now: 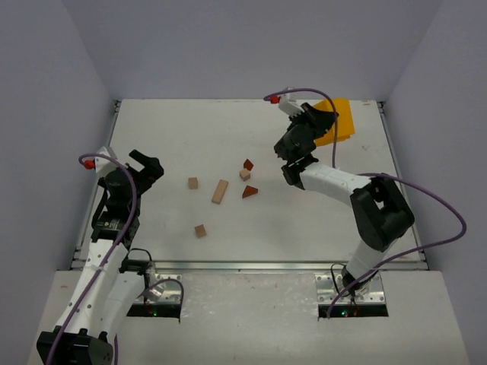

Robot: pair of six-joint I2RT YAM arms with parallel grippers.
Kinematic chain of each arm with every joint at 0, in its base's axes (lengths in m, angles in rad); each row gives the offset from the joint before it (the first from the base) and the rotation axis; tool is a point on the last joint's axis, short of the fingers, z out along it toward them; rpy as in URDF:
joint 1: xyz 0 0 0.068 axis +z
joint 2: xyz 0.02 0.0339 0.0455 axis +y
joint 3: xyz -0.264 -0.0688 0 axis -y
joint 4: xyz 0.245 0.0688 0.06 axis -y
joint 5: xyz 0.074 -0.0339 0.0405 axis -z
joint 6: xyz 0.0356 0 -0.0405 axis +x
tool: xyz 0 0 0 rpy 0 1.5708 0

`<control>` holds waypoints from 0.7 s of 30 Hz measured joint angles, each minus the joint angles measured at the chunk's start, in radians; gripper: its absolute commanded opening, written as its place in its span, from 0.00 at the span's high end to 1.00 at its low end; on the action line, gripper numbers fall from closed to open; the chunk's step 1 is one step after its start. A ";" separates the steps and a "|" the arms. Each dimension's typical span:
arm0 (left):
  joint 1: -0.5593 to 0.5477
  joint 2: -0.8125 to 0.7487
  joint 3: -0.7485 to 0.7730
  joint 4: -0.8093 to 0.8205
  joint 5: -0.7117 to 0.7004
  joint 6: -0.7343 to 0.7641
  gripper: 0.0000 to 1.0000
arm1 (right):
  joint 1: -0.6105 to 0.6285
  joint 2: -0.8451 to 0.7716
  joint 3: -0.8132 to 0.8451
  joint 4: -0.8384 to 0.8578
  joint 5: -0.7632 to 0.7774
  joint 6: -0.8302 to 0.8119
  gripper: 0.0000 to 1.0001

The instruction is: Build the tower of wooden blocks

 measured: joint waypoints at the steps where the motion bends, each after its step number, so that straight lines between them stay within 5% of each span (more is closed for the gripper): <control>1: 0.000 0.000 0.000 0.000 0.001 0.000 0.00 | -0.031 -0.013 -0.008 0.000 0.025 0.014 1.00; 8: 0.000 0.000 0.000 -0.002 0.012 0.001 0.00 | -0.073 0.018 0.009 -0.037 0.121 0.012 1.00; 14: 0.000 0.000 0.000 0.000 0.043 0.008 0.00 | 0.063 0.100 0.070 -0.107 0.005 -0.353 1.00; 16: 0.000 0.001 0.000 0.000 0.043 0.009 0.00 | 0.093 0.097 0.074 -0.351 -0.041 -0.364 1.00; 21: 0.000 0.007 0.000 0.002 0.050 0.016 0.00 | 0.119 0.120 0.368 -1.328 -0.452 0.107 1.00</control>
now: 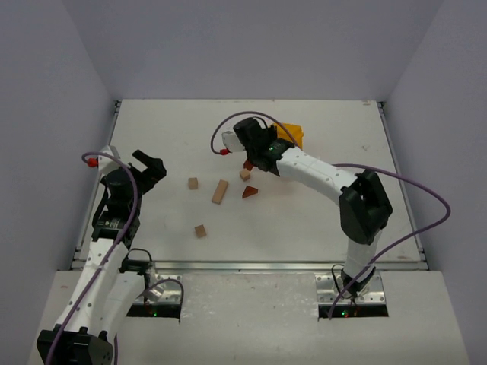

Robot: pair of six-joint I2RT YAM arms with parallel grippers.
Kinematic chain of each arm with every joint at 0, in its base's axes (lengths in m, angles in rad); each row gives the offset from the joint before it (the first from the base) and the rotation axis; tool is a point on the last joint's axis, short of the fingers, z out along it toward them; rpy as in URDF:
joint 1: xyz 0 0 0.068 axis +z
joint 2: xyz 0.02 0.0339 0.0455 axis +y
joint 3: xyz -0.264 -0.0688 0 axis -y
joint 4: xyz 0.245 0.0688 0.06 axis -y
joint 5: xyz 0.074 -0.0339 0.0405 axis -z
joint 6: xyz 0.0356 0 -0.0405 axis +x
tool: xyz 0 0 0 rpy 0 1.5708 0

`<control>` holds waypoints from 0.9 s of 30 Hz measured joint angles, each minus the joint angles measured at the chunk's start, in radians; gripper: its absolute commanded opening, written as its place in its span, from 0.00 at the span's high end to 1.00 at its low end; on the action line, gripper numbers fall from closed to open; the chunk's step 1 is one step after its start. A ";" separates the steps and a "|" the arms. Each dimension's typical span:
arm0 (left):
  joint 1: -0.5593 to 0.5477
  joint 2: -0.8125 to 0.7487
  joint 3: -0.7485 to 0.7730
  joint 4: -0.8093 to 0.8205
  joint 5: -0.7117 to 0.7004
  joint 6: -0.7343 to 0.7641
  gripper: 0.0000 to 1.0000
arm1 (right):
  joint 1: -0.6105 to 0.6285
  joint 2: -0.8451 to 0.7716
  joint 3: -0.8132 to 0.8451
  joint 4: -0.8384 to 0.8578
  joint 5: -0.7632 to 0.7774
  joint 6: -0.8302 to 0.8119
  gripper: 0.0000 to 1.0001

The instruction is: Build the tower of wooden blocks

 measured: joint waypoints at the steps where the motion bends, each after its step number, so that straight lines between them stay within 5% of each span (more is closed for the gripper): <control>1: 0.000 0.004 0.000 0.001 0.000 0.001 0.00 | 0.000 -0.003 0.051 -0.101 -0.078 0.088 1.00; 6: 0.000 0.020 0.000 0.000 0.004 0.003 0.00 | -0.100 -0.087 0.179 -0.333 -0.488 0.569 1.00; 13: 0.000 0.020 0.000 0.000 0.010 0.004 0.00 | -0.543 -0.190 0.181 -0.375 -0.963 1.328 1.00; 20: 0.000 0.014 0.000 0.000 0.010 0.004 0.00 | -0.717 -0.145 0.002 -0.367 -1.049 1.694 1.00; 27: 0.000 0.012 0.000 0.000 0.008 0.004 0.00 | -0.812 -0.065 -0.084 -0.299 -0.954 1.769 1.00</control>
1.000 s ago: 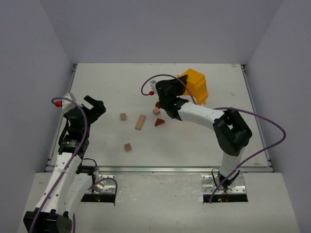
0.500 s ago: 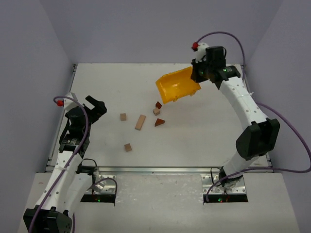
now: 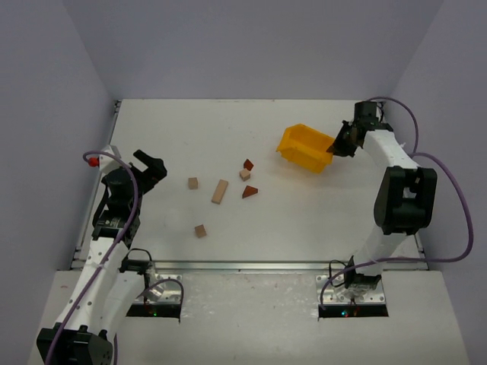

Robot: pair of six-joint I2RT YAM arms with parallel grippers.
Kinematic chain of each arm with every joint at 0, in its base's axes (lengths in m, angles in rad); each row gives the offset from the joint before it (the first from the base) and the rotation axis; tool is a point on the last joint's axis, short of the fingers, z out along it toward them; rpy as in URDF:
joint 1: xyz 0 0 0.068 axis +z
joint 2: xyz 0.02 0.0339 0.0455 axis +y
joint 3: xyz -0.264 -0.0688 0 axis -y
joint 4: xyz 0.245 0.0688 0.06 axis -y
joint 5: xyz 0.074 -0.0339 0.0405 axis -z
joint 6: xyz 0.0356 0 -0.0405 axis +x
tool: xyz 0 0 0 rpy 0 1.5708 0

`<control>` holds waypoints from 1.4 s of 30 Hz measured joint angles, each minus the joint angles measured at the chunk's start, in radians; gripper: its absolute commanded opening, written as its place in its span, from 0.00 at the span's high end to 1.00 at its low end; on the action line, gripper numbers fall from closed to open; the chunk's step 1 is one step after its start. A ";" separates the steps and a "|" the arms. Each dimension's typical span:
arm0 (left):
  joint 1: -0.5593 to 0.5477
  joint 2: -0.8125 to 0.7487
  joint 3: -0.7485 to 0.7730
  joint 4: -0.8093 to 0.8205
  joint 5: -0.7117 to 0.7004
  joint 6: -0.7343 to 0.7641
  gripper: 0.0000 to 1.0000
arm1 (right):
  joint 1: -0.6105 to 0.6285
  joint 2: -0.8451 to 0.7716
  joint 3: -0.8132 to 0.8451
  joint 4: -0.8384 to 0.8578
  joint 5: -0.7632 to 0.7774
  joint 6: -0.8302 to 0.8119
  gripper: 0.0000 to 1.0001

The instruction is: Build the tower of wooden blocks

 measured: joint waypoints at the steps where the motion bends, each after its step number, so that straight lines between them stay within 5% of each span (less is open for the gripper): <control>1: 0.000 0.000 0.000 0.000 -0.001 0.000 0.00 | -0.011 0.011 0.004 0.008 0.011 0.006 1.00; 14: 0.000 -0.002 0.000 -0.001 -0.022 -0.001 0.00 | -0.111 0.128 0.060 -0.039 0.316 0.178 0.96; 19: 0.000 -0.002 0.000 -0.001 -0.028 -0.001 0.00 | -0.136 0.132 0.060 -0.057 0.322 0.240 0.22; 24: 0.000 -0.002 0.000 -0.001 -0.027 -0.004 0.00 | -0.137 0.123 0.057 -0.062 0.304 0.231 0.04; 33: 0.000 0.004 0.000 -0.001 -0.026 -0.004 0.00 | -0.020 -0.122 0.034 -0.034 0.234 0.057 0.01; 42: 0.000 0.010 0.000 -0.001 -0.017 -0.008 0.00 | 0.506 -0.108 0.107 -0.011 -0.026 -0.363 0.01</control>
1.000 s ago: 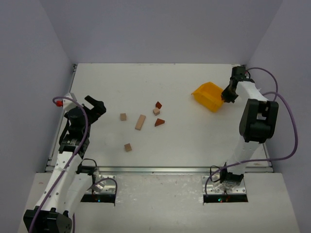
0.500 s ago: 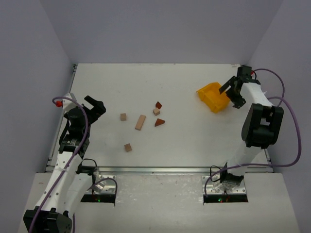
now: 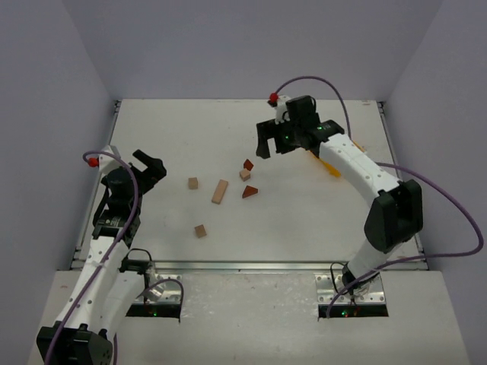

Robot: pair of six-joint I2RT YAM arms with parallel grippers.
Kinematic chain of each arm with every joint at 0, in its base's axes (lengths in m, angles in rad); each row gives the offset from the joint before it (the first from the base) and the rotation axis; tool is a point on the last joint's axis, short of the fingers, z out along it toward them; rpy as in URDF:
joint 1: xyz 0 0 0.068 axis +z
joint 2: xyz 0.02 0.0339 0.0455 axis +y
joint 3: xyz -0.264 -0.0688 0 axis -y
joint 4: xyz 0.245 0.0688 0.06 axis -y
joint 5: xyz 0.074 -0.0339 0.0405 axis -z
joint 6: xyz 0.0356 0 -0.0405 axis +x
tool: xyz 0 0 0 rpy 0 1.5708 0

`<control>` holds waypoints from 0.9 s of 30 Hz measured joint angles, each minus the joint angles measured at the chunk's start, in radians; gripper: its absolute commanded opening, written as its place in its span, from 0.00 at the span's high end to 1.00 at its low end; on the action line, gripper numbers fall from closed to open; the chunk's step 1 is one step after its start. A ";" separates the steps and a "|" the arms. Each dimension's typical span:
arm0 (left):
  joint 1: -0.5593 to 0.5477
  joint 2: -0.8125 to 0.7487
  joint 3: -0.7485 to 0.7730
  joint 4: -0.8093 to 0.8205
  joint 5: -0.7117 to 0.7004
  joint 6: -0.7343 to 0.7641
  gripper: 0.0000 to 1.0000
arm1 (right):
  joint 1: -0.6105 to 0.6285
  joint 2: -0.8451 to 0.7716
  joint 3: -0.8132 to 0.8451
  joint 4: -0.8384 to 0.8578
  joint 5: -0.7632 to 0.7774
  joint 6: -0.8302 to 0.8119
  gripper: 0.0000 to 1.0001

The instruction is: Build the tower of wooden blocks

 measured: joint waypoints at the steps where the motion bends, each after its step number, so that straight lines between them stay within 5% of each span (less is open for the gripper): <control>1: 0.000 0.001 0.000 0.000 0.002 0.000 0.00 | 0.039 0.022 0.009 -0.020 -0.031 -0.050 0.01; 13: 0.000 0.039 0.000 0.002 0.033 0.000 0.00 | 0.189 0.341 0.165 -0.172 0.059 -0.273 0.01; 27: 0.000 0.051 0.000 0.026 0.065 -0.004 0.00 | 0.427 0.494 0.319 -0.135 0.475 0.350 0.01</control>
